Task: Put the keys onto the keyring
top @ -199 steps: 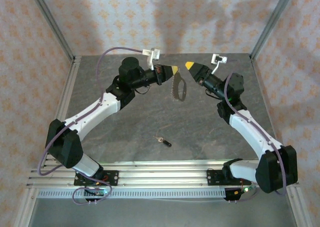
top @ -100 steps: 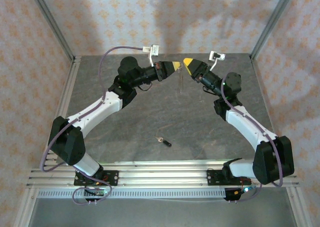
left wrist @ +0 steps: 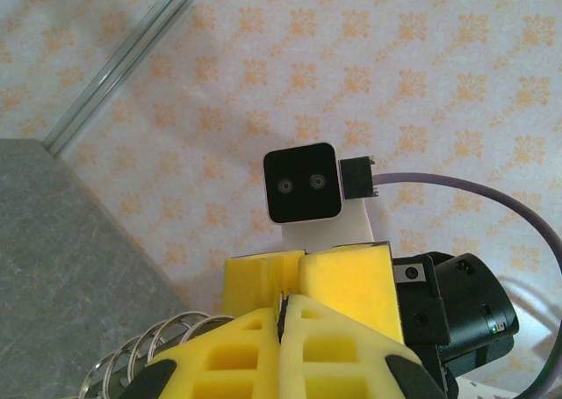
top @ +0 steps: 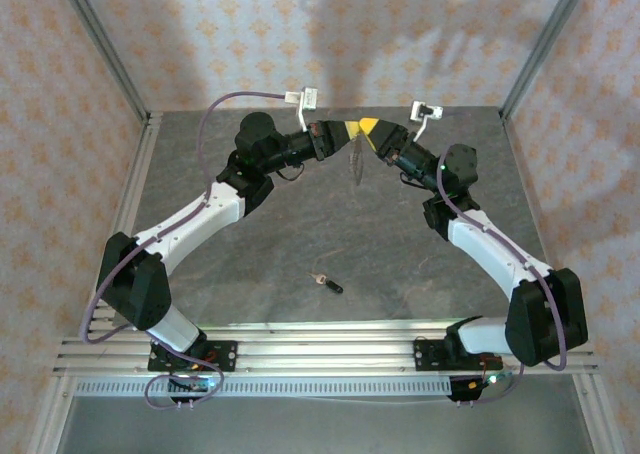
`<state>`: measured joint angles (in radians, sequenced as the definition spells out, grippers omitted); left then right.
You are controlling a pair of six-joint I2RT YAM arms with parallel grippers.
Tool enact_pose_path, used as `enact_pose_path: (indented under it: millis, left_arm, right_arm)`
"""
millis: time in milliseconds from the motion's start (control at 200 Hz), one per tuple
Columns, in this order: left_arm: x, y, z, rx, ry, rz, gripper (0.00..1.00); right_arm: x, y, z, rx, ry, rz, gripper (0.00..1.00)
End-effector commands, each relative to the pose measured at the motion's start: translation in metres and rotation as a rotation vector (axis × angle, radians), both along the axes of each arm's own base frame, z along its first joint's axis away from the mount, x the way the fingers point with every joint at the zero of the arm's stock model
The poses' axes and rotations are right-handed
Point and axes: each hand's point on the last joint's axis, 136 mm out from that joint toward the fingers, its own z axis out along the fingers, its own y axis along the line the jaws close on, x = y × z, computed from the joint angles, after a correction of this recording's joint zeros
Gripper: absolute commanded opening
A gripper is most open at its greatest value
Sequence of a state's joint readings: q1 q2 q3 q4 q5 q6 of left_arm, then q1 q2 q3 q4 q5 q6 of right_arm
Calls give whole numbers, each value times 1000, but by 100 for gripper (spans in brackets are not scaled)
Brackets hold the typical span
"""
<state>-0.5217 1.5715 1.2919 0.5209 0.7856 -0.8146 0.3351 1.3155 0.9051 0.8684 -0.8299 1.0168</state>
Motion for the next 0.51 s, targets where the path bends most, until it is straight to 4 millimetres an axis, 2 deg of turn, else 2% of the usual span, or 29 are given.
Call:
enact_pose_path:
  millis: [0,315,410,500]
  left_arm:
    - [-5,3,35,-56,-97,-7,0]
    - [-4,4,35,-56,-94,-3,0]
    - [-4,3,34,-55,-93,-4,0]
    - [-4,3,34,-55,-92,-6,0]
  right_arm:
    - [-12,-2,9,0,-58,2,17]
    - [-16,-5,3,-12,-47,-10,19]
    - [-16,-5,2,-12,-46,-11,15]
    - [-16,-5,2,-11,-47,-8,5]
